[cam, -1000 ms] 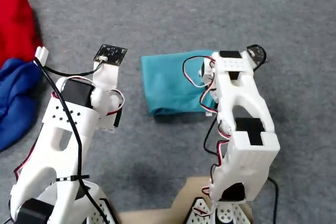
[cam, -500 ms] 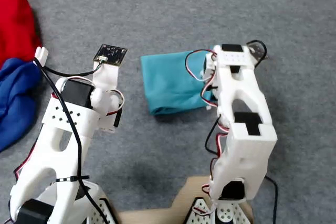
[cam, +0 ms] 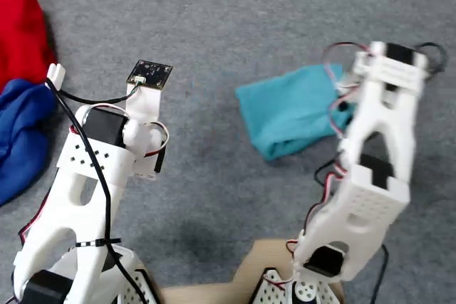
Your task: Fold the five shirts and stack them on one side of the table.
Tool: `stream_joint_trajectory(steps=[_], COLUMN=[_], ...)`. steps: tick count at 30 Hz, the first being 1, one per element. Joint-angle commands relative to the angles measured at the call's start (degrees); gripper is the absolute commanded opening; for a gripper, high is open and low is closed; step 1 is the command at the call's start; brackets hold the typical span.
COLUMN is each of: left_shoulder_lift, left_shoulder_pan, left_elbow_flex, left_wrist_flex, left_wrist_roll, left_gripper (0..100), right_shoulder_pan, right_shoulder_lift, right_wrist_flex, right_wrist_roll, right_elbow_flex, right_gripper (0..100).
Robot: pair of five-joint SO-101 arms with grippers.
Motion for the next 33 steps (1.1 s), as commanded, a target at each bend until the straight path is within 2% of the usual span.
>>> stream_joint_trajectory(steps=[1, 11, 20, 25, 33], left_shoulder_lift=[-0.4, -0.4, -0.4, -0.4, -0.4], left_shoulder_pan=[-0.44, -0.44, -0.44, -0.35, -0.35], left_elbow_flex=[-0.7, -0.7, -0.7, -0.7, -0.7], left_wrist_flex=[-0.7, -0.7, -0.7, -0.7, -0.7], left_wrist_roll=[-0.35, -0.35, -0.35, -0.35, -0.35], left_gripper=[2, 2, 2, 2, 2], right_shoulder_pan=[8.48, 31.08, 53.05, 58.77, 64.31], right_shoulder_lift=[-0.22, -0.22, -0.13, 1.63, 9.71], right_wrist_flex=[0.7, -0.44, -11.6, -17.23, -17.76], right_wrist_roll=[5.71, 18.64, 27.87, 30.59, 32.7], right_elbow_flex=[-3.12, -3.38, -4.7, -4.97, -7.6], right_gripper=[0.4, 0.4, 0.4, 0.5, 0.5])
